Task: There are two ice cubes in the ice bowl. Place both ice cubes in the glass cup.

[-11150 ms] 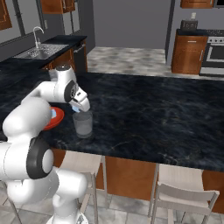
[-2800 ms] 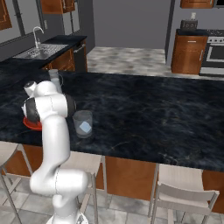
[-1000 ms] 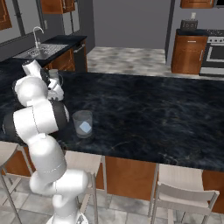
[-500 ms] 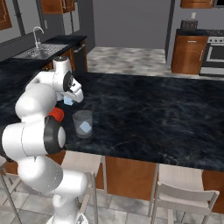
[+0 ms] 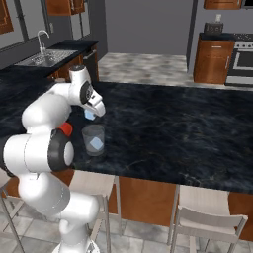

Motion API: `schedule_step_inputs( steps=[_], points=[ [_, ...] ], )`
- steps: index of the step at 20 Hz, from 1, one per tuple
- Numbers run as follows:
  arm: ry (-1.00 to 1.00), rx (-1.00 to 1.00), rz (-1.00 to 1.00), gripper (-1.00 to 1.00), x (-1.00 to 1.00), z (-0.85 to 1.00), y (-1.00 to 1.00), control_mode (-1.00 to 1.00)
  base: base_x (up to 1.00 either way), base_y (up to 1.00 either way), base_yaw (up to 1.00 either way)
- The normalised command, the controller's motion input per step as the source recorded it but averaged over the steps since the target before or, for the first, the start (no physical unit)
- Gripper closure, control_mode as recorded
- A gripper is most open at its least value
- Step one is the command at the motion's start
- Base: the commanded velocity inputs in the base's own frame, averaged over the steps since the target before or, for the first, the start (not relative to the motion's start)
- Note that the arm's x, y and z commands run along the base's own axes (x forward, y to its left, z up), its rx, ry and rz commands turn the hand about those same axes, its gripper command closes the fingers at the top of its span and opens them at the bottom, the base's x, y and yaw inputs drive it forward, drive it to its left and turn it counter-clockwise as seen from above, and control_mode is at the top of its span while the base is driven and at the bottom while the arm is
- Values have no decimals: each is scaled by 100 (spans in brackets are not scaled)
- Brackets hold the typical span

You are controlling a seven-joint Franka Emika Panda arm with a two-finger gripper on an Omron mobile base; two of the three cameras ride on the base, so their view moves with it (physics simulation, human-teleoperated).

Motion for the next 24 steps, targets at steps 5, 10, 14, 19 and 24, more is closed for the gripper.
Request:
schedule_step_inputs(
  steps=[5,10,14,19,24],
  points=[
    [1,0,0,100,5,-34,-10,-100,0,0,0],
    [5,0,0,100,3,-45,-1,-100,0,0,0],
    [5,0,0,100,5,-34,0,-100,0,0,0],
    [2,0,0,100,1,-13,0,-100,0,0,0],
    [1,0,0,100,0,0,3,-100,0,0,0]
  ],
)
